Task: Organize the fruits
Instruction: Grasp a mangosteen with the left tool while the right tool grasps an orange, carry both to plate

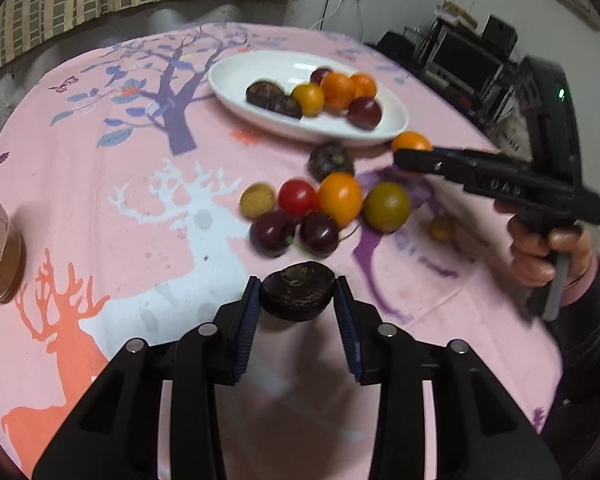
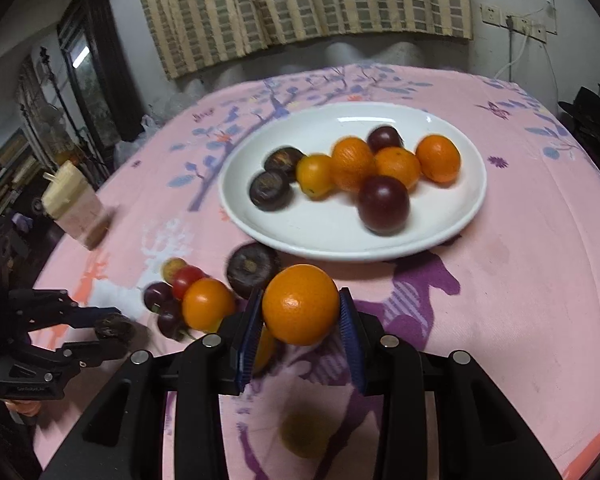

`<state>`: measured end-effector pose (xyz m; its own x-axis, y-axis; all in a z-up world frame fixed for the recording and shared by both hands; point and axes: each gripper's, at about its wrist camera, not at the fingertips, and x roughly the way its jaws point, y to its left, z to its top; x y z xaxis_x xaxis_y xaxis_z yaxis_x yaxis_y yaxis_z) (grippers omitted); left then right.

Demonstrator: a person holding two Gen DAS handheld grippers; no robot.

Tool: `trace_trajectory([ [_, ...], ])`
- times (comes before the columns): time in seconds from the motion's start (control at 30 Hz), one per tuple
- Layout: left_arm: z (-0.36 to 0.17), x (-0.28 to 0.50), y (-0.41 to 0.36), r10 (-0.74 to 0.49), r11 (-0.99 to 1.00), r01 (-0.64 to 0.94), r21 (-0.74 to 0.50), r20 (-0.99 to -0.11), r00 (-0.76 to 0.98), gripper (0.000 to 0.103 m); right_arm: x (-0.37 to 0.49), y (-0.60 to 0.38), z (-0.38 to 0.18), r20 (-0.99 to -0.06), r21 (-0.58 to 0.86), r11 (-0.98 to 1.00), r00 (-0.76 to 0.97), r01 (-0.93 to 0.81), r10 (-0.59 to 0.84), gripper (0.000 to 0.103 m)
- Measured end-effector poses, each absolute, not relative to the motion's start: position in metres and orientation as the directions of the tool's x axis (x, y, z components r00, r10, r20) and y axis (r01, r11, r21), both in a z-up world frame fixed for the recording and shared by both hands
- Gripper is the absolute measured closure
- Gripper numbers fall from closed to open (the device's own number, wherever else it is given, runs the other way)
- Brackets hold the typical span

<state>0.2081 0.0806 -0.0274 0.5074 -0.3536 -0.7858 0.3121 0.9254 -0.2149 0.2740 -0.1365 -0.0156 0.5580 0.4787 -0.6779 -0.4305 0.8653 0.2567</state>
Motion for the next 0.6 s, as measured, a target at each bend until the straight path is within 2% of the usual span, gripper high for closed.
trace_trajectory([
  [0.13,0.009,0.233,0.079,-0.392,0.919,0.279,-0.277,-0.706,0.590,0.066,0.282,-0.146,0.001,-0.592,0.261,0.889,0.665,-0.376,0.455,0.065],
  [0.27,0.029,0.288,0.058,-0.353,0.935,0.255,-0.245,-0.675,0.648,0.066,0.312,-0.144,-0.004,-0.606,0.244,0.908,0.677,-0.342,0.418,0.065],
  [0.37,0.026,0.335,0.045,-0.333,0.943,0.248,-0.224,-0.682,0.652,0.066,0.330,-0.137,-0.010,-0.631,0.250,0.903,0.648,-0.350,0.427,0.065],
  [0.53,0.003,0.404,0.032,-0.263,0.964,0.192,-0.182,-0.743,0.615,0.066,0.340,-0.125,-0.017,-0.654,0.231,0.893,0.618,-0.387,0.437,0.065],
  [0.57,-0.003,0.409,0.032,-0.251,0.967,0.187,-0.172,-0.755,0.605,0.066,0.341,-0.125,-0.018,-0.656,0.238,0.886,0.606,-0.398,0.449,0.061],
  [0.6,-0.006,0.415,0.032,-0.235,0.971,0.174,-0.162,-0.769,0.594,0.062,0.339,-0.124,-0.017,-0.652,0.243,0.882,0.606,-0.403,0.456,0.052],
])
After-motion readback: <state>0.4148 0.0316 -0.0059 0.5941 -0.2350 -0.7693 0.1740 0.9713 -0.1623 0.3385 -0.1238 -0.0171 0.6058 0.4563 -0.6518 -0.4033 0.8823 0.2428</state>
